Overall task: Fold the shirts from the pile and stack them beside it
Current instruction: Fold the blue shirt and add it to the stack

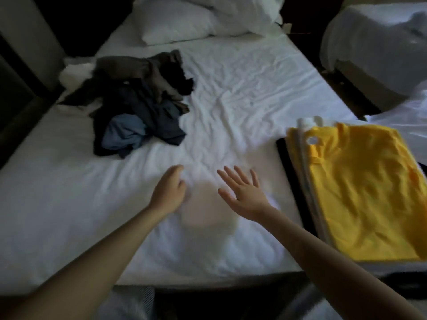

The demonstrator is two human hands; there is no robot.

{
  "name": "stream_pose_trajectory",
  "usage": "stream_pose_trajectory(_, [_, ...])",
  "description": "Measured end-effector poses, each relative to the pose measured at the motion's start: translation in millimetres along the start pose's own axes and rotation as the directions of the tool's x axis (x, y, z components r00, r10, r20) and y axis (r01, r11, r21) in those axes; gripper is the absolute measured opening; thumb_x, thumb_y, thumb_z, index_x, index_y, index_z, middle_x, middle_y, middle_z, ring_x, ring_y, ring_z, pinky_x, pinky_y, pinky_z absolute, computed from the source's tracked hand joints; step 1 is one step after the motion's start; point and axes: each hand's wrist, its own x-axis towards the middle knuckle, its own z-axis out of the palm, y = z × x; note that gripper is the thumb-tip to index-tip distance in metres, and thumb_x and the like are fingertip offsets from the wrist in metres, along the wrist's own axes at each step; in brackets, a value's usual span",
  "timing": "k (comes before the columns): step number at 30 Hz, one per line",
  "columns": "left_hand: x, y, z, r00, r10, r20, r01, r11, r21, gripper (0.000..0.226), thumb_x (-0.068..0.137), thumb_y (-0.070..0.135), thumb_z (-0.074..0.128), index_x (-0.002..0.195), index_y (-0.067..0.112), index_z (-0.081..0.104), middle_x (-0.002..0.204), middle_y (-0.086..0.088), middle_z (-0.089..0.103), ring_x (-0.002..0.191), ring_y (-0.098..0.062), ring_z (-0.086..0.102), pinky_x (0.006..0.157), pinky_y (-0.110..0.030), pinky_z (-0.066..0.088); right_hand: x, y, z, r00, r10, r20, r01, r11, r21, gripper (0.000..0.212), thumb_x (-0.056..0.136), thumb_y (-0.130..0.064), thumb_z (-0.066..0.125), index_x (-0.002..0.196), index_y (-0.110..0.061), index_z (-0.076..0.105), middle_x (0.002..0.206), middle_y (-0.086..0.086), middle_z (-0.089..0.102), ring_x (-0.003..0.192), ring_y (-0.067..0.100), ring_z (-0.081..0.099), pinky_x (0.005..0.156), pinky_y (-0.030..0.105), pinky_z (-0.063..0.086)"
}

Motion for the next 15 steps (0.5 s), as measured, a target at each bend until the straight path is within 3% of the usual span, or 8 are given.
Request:
stream_pose_trajectory(4, [11, -73, -41, 0.976, -0.184, -0.120, 0.187, 0.982, 0.008, 0.058, 0.094, 0.010, 0.049, 0.147, 0.005, 0.027, 0.152, -0.013, 0.030, 0.138, -0.028, 0.033, 0.110, -0.036, 0.030, 54, -40, 22, 0.998, -0.055, 0.009, 0.055, 0.998, -0.030, 0.061, 0.094, -0.059, 0.015, 0.150, -0.036, 0.008, 0.158, -0.012, 0.004, 0.145, 0.009, -0.010, 0.113, 0.034, -0.019])
stream_pose_trajectory(6, [21, -96, -53, 0.956, -0.143, -0.255, 0.141, 0.990, -0.025, 0.066, 0.091, 0.009, 0.056, 0.148, 0.002, 0.023, 0.152, -0.018, 0.030, 0.135, -0.034, 0.036, 0.108, -0.043, 0.034, 78, -52, 30, 0.999, -0.048, -0.006, 0.048, 0.999, -0.016, 0.059, 0.095, -0.058, 0.017, 0.150, -0.036, 0.008, 0.158, -0.013, 0.001, 0.145, 0.009, -0.011, 0.113, 0.034, -0.018])
stream_pose_trajectory(8, [38, -106, -64, 0.880, -0.089, -0.466, 0.089, 0.996, -0.023, 0.072, 0.087, 0.009, 0.064, 0.145, -0.003, 0.024, 0.151, -0.024, 0.026, 0.137, -0.039, 0.031, 0.108, -0.045, 0.034, 93, -58, 40, 0.998, -0.030, -0.055, 0.029, 1.000, -0.012, 0.072, 0.084, -0.064, 0.002, 0.150, -0.036, 0.008, 0.158, -0.013, 0.001, 0.145, 0.009, -0.010, 0.112, 0.032, -0.019])
stream_pose_trajectory(10, [60, -102, -73, 0.785, -0.111, -0.609, 0.052, 0.992, -0.113, 0.077, 0.085, 0.016, 0.069, 0.144, -0.005, 0.023, 0.151, -0.028, 0.018, 0.139, -0.039, 0.022, 0.107, -0.036, 0.029, 100, -58, 52, 0.998, -0.003, -0.063, 0.001, 0.999, -0.036, 0.080, 0.077, -0.063, -0.006, 0.150, -0.035, 0.007, 0.158, -0.013, 0.000, 0.145, 0.008, -0.010, 0.112, 0.031, -0.018])
stream_pose_trajectory(11, [72, -98, -75, 0.776, -0.124, -0.619, 0.014, 0.984, -0.180, 0.081, 0.086, 0.021, 0.069, 0.146, -0.003, 0.020, 0.152, -0.027, 0.015, 0.141, -0.036, 0.020, 0.107, -0.030, 0.028, 102, -56, 58, 0.998, 0.012, -0.061, -0.015, 0.999, -0.048, 0.080, 0.077, -0.063, -0.007, 0.150, -0.036, 0.007, 0.158, -0.014, 0.000, 0.145, 0.007, -0.009, 0.113, 0.030, -0.016])
stream_pose_trajectory(13, [92, -97, -67, 0.821, -0.108, -0.561, -0.049, 0.965, -0.258, 0.075, 0.089, 0.026, 0.065, 0.147, 0.003, 0.023, 0.152, -0.019, 0.026, 0.137, -0.028, 0.030, 0.106, -0.028, 0.031, 105, -51, 65, 0.997, 0.022, -0.069, -0.026, 0.998, -0.053, 0.077, 0.078, -0.063, -0.006, 0.149, -0.037, 0.009, 0.157, -0.016, 0.002, 0.145, 0.007, -0.005, 0.115, 0.030, -0.013])
stream_pose_trajectory(15, [98, -100, -45, 0.834, -0.020, -0.552, -0.055, 0.991, -0.119, 0.044, 0.093, 0.026, 0.054, 0.130, 0.003, 0.051, 0.127, -0.020, 0.057, 0.112, -0.035, 0.053, 0.093, -0.039, 0.045, 105, -49, 70, 0.996, 0.016, -0.082, -0.023, 0.997, -0.074, 0.074, 0.079, -0.061, -0.005, 0.149, -0.039, 0.010, 0.153, -0.020, 0.000, 0.144, 0.005, -0.004, 0.113, 0.028, -0.013])
